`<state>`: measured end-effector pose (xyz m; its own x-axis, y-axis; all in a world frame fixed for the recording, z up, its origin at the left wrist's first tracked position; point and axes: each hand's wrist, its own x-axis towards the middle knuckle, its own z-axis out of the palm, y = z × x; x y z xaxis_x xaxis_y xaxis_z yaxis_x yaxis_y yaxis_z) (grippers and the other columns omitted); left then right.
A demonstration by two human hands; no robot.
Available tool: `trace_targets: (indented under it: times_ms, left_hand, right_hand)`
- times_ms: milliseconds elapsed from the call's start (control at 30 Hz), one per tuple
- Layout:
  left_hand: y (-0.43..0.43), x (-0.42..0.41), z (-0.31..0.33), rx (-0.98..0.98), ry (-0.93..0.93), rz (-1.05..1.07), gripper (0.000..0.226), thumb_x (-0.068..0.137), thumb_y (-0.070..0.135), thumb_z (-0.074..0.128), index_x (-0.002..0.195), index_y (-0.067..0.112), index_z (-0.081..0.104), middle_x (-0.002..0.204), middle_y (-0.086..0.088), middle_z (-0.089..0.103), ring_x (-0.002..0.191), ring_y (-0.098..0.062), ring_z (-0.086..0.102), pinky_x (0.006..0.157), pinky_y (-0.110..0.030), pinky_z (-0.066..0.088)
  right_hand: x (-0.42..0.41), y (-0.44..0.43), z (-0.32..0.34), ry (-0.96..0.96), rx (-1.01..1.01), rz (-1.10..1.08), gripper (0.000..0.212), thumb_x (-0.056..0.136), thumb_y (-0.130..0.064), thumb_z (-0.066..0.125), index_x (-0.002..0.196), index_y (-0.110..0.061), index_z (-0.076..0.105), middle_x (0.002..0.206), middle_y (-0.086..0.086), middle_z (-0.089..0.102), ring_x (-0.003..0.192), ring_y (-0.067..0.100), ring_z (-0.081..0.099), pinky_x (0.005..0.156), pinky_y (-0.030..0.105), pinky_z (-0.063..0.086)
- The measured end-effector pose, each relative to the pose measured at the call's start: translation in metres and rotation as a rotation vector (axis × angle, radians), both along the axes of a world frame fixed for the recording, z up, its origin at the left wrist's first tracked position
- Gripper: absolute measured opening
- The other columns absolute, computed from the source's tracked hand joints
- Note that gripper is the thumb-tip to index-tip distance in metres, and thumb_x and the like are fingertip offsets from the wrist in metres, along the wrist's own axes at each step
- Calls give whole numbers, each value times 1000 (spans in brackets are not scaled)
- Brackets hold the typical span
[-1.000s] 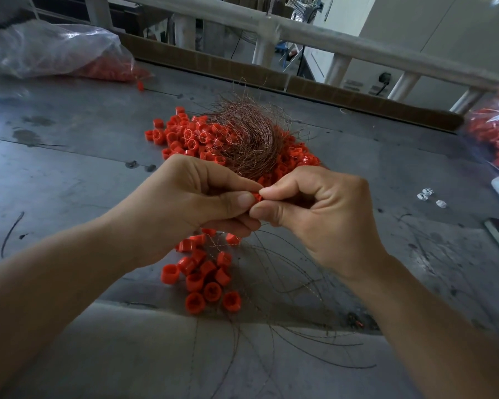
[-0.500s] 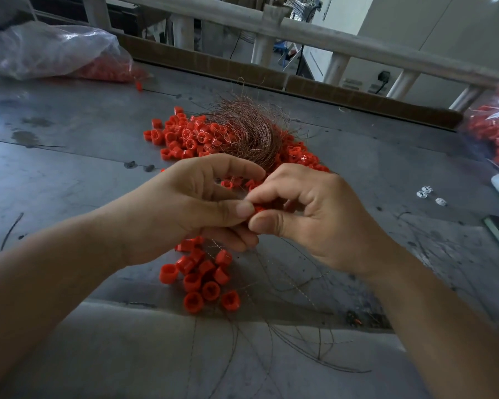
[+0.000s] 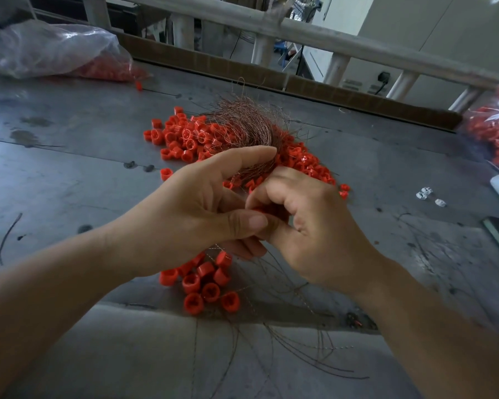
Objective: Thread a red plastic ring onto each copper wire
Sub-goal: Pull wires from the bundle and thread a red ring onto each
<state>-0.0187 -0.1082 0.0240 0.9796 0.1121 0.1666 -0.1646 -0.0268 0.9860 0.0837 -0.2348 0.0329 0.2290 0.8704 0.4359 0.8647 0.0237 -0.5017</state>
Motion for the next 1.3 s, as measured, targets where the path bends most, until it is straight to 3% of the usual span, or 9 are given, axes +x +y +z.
trace_targets:
  times_ms: [233, 433, 533, 767, 867, 967, 1067, 1133, 1300]
  left_hand:
    - [2, 0, 5, -74, 52, 16, 66, 60, 22, 69, 122, 29, 48, 76, -19, 70, 64, -26, 69, 55, -26, 54]
    - [8, 1, 8, -127, 9, 86, 56, 60, 17, 78, 112, 19, 58, 65, -9, 69, 55, -17, 66, 48, -21, 51]
    - [13, 1, 11, -226, -49, 134, 51, 59, 22, 69, 109, 15, 60, 68, -10, 70, 54, -17, 66, 46, -20, 51]
    - [22, -1, 13, -327, -120, 110, 42, 57, 20, 69, 98, 14, 70, 73, -9, 71, 55, -15, 65, 48, -20, 51]
    - [23, -3, 15, -254, -128, 154, 31, 56, 22, 69, 86, 16, 74, 66, -4, 69, 50, -10, 60, 46, -17, 48]
    - [23, -1, 15, -120, -83, 239, 32, 50, -3, 75, 76, 15, 75, 63, -3, 67, 46, -10, 58, 42, -16, 45]
    - [29, -3, 17, -19, -4, 259, 21, 56, 2, 67, 74, 12, 73, 62, -5, 65, 48, -14, 62, 43, -18, 48]
    - [35, -6, 19, 93, 42, 261, 40, 40, -3, 78, 76, 12, 72, 61, -5, 66, 52, -18, 65, 45, -19, 50]
    - [36, -6, 20, 208, 125, 263, 44, 36, 30, 71, 79, 16, 71, 62, -8, 68, 57, -17, 66, 49, -20, 53]
  right_hand:
    - [2, 1, -1, 171, 22, 9, 8, 75, -21, 65, 76, -21, 57, 75, -9, 53, 70, 1, 50, 65, 15, 42]
    - [0, 2, -1, 264, 106, -7, 28, 63, -31, 74, 86, -31, 59, 82, -3, 60, 72, 4, 57, 63, 13, 45]
    - [3, 3, -2, 380, 56, -9, 26, 66, -33, 72, 89, -31, 60, 81, -6, 65, 74, 5, 61, 65, 14, 48]
    - [5, -3, 3, 346, 138, -47, 13, 81, -15, 63, 76, -27, 62, 60, -21, 58, 56, -4, 53, 53, 7, 39]
    - [5, -6, 7, 292, 138, -71, 13, 81, -17, 61, 72, -26, 61, 57, -21, 55, 52, -3, 49, 50, 6, 35]
    - [4, -7, 9, 230, 116, -76, 13, 82, -15, 61, 72, -24, 60, 59, -19, 53, 55, -3, 50, 52, 6, 35]
    - [5, -5, 6, 186, 74, -102, 8, 81, -17, 60, 73, -19, 63, 65, -18, 55, 61, -2, 53, 55, 8, 39]
    - [5, -5, 5, 143, 48, -110, 8, 80, -17, 61, 74, -15, 65, 67, -17, 57, 65, -2, 54, 57, 8, 40]
    - [6, -3, 2, 98, -32, -118, 9, 82, -11, 66, 73, -14, 66, 66, -19, 55, 64, -5, 53, 59, 8, 39]
